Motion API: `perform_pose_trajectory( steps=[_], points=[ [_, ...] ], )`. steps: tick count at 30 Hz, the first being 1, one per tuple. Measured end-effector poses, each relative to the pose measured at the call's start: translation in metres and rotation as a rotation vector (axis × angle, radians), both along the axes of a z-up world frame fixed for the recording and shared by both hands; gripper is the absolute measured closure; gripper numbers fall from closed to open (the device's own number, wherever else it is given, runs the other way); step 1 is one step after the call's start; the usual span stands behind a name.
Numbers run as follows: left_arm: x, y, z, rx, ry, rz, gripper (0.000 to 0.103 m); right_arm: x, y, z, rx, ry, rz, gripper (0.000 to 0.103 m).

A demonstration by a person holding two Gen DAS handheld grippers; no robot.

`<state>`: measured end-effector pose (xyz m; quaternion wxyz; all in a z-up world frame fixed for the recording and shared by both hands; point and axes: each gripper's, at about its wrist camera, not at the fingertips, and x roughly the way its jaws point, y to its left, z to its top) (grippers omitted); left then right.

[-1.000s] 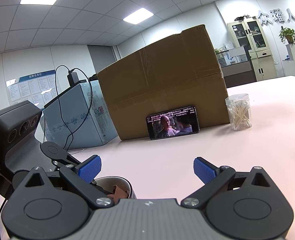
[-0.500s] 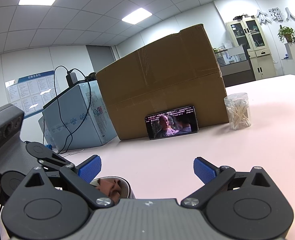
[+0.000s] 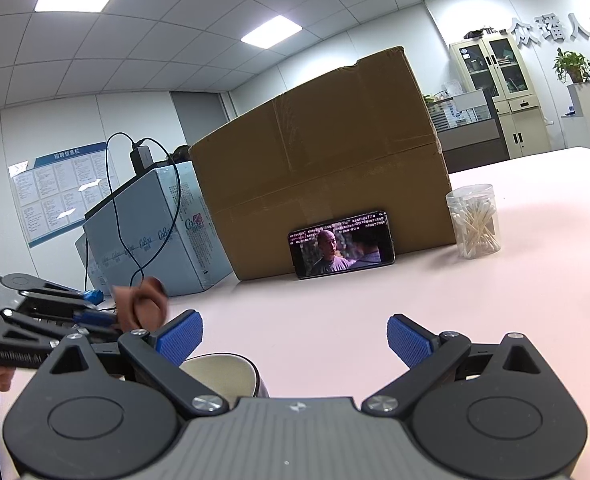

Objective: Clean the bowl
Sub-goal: 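Lift the brown cloth out of the bowl with the left gripper, then carry the brown cloth away from the bowl and open the left gripper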

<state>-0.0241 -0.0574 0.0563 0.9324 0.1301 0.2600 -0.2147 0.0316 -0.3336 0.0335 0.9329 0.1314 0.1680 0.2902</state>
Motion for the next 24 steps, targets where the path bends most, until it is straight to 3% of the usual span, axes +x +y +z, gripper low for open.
perform_pose_trajectory(
  steps=[5, 14, 22, 24],
  points=[
    [-0.002, 0.021, -0.012, -0.025, 0.021, 0.09, 0.087, 0.0, 0.0, 0.0, -0.002, 0.004, -0.001, 0.003],
    [0.002, 0.023, -0.042, -0.043, 0.088, 0.104, 0.085, 0.001, 0.0, -0.001, -0.006, 0.011, -0.003, 0.003],
    [-0.003, 0.027, -0.054, -0.041, 0.086, 0.115, 0.062, 0.002, -0.001, -0.002, -0.008, 0.018, 0.0, 0.003],
    [-0.006, 0.028, -0.053, -0.044, 0.074, 0.121, 0.052, 0.003, -0.001, -0.002, -0.009, 0.019, 0.001, 0.003]
  ],
)
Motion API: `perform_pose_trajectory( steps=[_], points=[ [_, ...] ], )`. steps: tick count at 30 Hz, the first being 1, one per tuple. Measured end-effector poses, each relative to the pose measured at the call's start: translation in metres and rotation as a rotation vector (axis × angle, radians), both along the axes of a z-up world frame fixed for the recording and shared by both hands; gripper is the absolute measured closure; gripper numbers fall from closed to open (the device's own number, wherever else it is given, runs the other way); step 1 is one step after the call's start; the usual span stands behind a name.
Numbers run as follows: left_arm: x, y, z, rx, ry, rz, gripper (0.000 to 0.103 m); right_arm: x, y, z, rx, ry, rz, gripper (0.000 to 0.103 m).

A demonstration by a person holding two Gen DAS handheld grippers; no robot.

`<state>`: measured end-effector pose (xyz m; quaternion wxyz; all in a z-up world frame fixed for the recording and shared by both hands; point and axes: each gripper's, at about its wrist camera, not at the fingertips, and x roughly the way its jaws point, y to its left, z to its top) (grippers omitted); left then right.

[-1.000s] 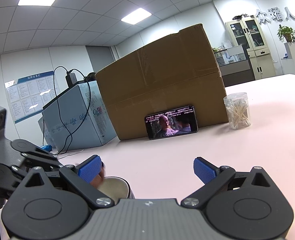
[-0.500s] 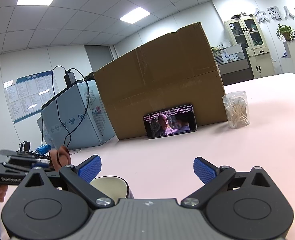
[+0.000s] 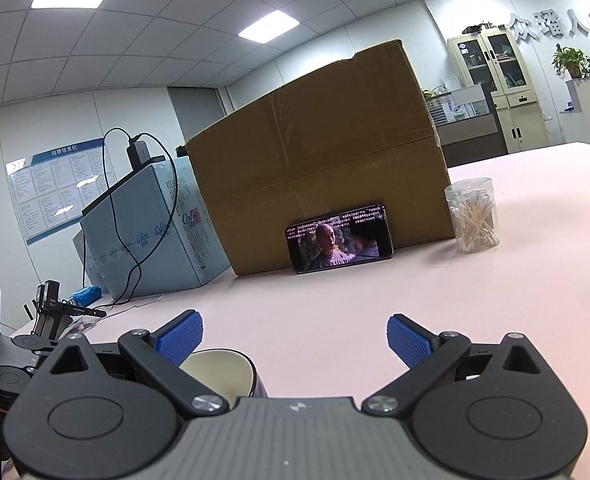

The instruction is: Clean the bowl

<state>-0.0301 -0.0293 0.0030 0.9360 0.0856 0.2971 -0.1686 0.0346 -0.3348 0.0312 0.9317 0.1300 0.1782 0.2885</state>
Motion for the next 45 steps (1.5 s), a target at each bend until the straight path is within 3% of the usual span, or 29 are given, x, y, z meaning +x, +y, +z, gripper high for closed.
perform_pose_trajectory(
  steps=[3, 5, 9, 15, 25, 35, 40, 45],
  points=[
    [-0.006, 0.003, 0.002, -0.009, -0.023, 0.016, 0.034, 0.0, 0.0, 0.0, 0.0, 0.003, 0.0, 0.003],
    [-0.01, 0.004, 0.003, -0.022, -0.041, 0.016, 0.031, 0.001, 0.0, 0.0, 0.0, 0.003, 0.0, 0.003],
    [-0.017, 0.003, 0.008, -0.044, -0.103, 0.019, 0.012, 0.001, 0.001, -0.001, 0.001, 0.0, -0.001, 0.003],
    [-0.013, -0.004, 0.012, -0.078, -0.215, 0.066, 0.0, 0.0, 0.001, 0.0, 0.005, -0.013, -0.009, 0.003],
    [0.012, -0.002, 0.013, -0.077, -0.38, 0.216, 0.0, 0.002, -0.004, 0.003, 0.016, -0.056, -0.063, 0.0],
    [0.031, 0.02, 0.008, -0.176, -0.42, 0.326, 0.0, 0.01, -0.008, 0.006, -0.059, -0.154, -0.199, 0.0],
    [0.027, 0.037, 0.006, -0.232, -0.485, 0.397, 0.0, 0.01, -0.004, 0.008, -0.119, -0.253, -0.29, 0.0],
    [0.02, 0.035, 0.004, -0.188, -0.567, 0.464, 0.0, 0.007, -0.006, 0.007, -0.109, -0.321, -0.352, 0.0]
  ],
)
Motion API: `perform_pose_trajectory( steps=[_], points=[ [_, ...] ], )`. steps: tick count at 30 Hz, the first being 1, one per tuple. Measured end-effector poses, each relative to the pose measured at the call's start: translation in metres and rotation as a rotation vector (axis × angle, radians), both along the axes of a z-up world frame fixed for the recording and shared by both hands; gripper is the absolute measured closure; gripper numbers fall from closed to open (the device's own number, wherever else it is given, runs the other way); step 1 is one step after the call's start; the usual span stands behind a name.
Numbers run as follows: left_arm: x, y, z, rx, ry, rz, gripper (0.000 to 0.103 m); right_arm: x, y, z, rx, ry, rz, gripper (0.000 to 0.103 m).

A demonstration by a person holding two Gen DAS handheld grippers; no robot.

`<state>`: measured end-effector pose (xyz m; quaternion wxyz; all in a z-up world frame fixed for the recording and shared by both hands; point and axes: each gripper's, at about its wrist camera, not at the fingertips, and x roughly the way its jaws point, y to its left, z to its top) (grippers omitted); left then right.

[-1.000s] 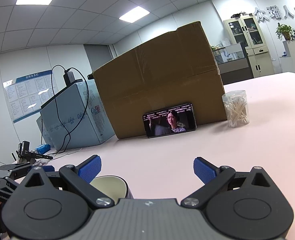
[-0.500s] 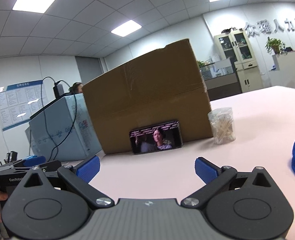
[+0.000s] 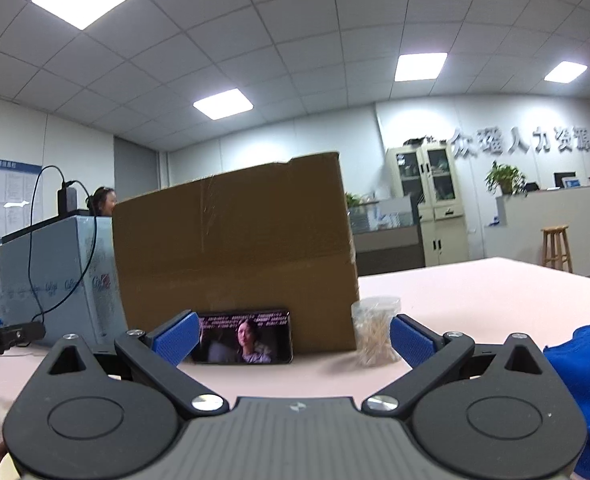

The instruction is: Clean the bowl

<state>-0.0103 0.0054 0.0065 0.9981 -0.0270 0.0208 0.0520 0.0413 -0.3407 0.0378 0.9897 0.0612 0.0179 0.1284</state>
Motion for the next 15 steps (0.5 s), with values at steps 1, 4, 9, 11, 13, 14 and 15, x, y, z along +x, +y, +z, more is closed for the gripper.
perform_pose_trajectory(
  steps=[1, 4, 9, 11, 13, 14, 15],
  points=[
    [-0.0015, -0.0008, -0.0004, 0.01, -0.014, 0.017, 0.0, -0.0008, 0.0002, -0.0001, -0.01, -0.009, -0.014, 0.0],
    [-0.0053, -0.0013, 0.0002, 0.025, -0.046, 0.052, 0.0, -0.0014, -0.001, 0.0001, -0.014, -0.02, -0.04, 0.0],
    [-0.0062, -0.0008, 0.0022, 0.032, -0.053, 0.065, 0.0, -0.002, 0.0001, 0.0005, -0.033, -0.025, -0.08, 0.0],
    [-0.0064, -0.0012, 0.0024, 0.037, -0.048, 0.071, 0.0, -0.0023, 0.0011, 0.0004, -0.044, -0.019, -0.093, 0.0],
    [-0.0054, -0.0022, 0.0024, 0.043, -0.037, 0.093, 0.0, -0.001, 0.0031, -0.0003, -0.058, -0.003, -0.108, 0.0],
    [-0.0047, -0.003, 0.0024, 0.046, -0.03, 0.107, 0.0, -0.0001, 0.004, -0.0006, -0.063, 0.005, -0.115, 0.0],
    [-0.0048, -0.0037, 0.0024, 0.047, -0.028, 0.112, 0.0, 0.0012, 0.0046, -0.0007, -0.067, 0.013, -0.117, 0.0]
  ],
)
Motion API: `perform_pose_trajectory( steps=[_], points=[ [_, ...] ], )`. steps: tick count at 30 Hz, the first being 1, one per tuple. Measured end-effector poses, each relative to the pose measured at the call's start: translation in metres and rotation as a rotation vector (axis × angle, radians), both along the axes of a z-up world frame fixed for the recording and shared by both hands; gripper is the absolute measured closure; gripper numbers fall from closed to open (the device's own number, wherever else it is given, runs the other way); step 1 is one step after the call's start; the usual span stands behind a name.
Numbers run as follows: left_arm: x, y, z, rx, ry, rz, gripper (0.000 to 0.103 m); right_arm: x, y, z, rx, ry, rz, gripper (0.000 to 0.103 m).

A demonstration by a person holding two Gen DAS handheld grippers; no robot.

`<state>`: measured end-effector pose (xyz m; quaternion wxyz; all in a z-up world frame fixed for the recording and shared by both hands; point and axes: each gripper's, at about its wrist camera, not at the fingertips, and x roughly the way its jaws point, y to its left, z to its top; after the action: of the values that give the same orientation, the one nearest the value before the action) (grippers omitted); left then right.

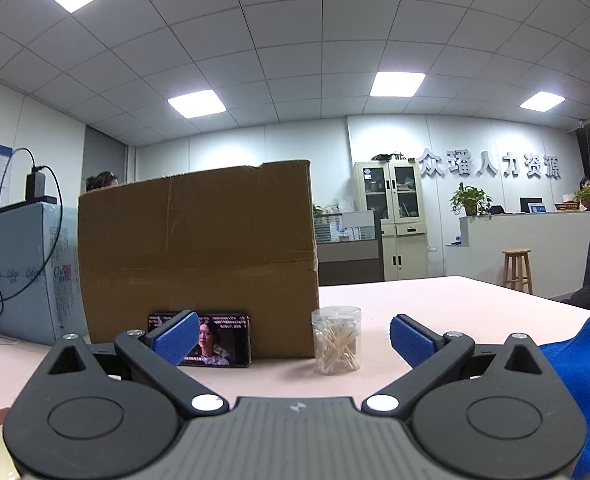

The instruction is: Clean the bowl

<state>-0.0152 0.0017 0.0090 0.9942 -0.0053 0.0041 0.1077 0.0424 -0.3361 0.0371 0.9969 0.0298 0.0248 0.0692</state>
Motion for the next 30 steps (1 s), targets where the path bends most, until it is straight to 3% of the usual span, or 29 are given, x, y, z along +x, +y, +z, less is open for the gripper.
perform_pose_trajectory(
  steps=[30],
  points=[
    [0.0044, 0.0006, -0.0013, -0.007, 0.042, 0.007, 0.0, 0.0077, 0.0027, -0.0025, 0.003, 0.069, -0.001, 0.0]
  ],
)
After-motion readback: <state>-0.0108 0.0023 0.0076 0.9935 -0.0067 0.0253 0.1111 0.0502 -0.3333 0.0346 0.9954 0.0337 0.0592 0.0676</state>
